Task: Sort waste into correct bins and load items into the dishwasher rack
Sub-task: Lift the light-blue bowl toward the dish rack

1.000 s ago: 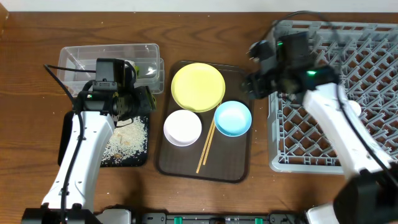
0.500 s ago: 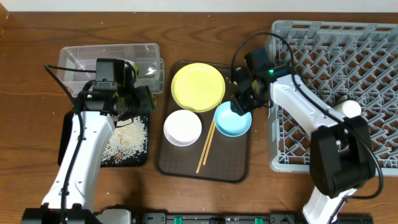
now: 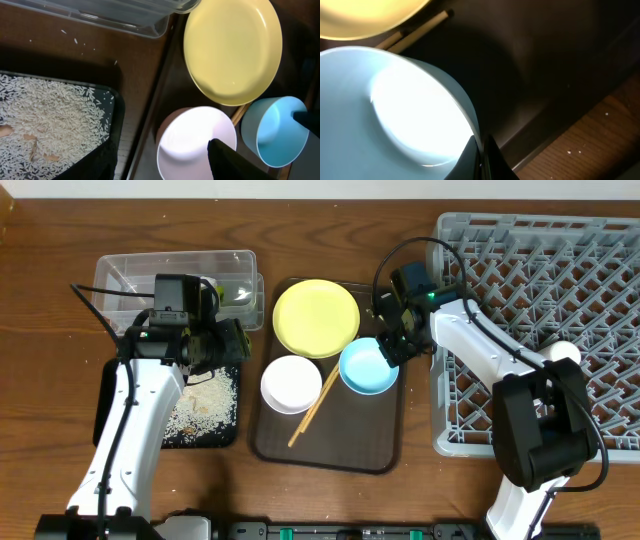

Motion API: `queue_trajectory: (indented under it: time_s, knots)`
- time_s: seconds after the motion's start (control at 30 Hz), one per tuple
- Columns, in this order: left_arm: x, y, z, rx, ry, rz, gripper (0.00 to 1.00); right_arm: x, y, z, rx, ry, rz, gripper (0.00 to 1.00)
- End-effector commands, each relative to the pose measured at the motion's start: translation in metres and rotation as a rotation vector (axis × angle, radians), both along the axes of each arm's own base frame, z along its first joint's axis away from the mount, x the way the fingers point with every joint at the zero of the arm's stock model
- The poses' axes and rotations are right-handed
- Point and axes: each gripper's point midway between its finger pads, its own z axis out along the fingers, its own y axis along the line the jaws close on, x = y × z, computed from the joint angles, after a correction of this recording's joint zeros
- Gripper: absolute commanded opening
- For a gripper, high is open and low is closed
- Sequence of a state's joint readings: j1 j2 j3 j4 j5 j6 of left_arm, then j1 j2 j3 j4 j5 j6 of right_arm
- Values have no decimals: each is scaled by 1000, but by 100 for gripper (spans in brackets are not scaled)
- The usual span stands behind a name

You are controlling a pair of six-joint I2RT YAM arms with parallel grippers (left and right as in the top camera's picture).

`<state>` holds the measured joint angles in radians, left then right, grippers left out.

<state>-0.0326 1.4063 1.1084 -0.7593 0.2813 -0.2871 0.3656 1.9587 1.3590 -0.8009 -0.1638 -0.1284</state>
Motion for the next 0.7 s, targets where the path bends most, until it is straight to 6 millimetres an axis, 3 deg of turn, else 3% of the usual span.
queue_trajectory:
  time_s: [0.0, 0.07, 0.2, 0.43, 0.53, 0.67]
  knots:
    - [2, 4, 0, 15, -1, 6, 61, 14, -9, 16, -30, -62, -29, 1]
    - [2, 4, 0, 15, -1, 6, 61, 29, -18, 37, -50, -133, -56, 1]
    - [2, 4, 0, 15, -1, 6, 61, 64, -43, 97, -92, -335, -133, 1]
    - [2, 4, 0, 15, -1, 6, 61, 120, -112, 217, -229, -784, -384, 1]
    - [2, 4, 1, 15, -2, 6, 61, 131, -145, 243, -328, -898, -475, 1]
    - [2, 4, 0, 15, -1, 6, 61, 139, -189, 252, -493, -962, -603, 1]
